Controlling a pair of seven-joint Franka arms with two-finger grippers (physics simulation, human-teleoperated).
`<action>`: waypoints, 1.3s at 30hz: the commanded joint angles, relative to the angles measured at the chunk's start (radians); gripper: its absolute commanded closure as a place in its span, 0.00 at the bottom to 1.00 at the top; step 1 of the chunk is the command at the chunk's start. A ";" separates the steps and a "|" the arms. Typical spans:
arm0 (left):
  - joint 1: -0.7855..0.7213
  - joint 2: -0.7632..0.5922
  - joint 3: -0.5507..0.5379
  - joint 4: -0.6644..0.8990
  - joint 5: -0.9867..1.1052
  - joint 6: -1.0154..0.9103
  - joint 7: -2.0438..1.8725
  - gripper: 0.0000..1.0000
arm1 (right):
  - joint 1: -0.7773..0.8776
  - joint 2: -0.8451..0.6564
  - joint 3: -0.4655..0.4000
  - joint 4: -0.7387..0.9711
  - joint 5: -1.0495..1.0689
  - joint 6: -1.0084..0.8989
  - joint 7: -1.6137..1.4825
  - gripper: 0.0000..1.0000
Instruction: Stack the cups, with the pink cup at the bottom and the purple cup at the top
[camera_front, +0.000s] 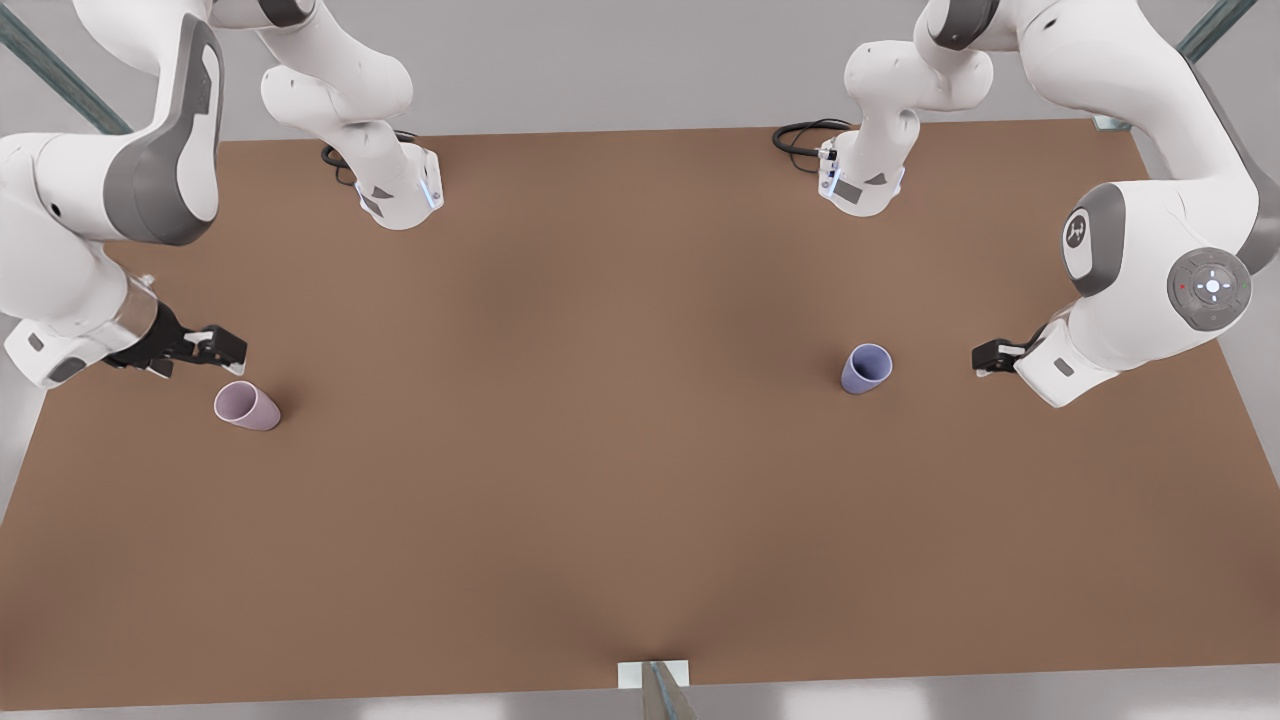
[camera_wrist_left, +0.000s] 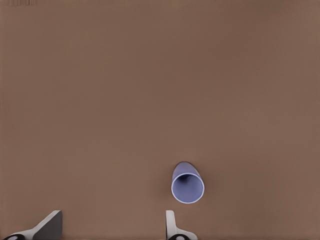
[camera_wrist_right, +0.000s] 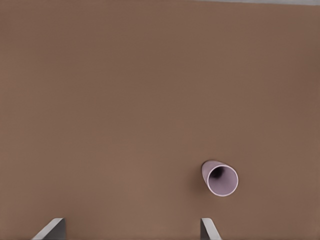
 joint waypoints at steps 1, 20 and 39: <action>0.000 -0.001 0.000 0.000 0.002 0.004 0.024 0.00 | 0.000 0.000 -0.001 -0.001 0.000 0.015 -0.020 0.00; 0.000 0.014 0.002 -0.006 0.000 -0.019 0.031 0.00 | -0.200 0.161 -0.111 -0.397 0.066 0.601 -0.695 0.00; 0.000 0.036 0.002 -0.006 0.000 -0.028 0.024 0.00 | -0.293 0.208 -0.111 -0.628 0.068 0.862 -0.952 0.00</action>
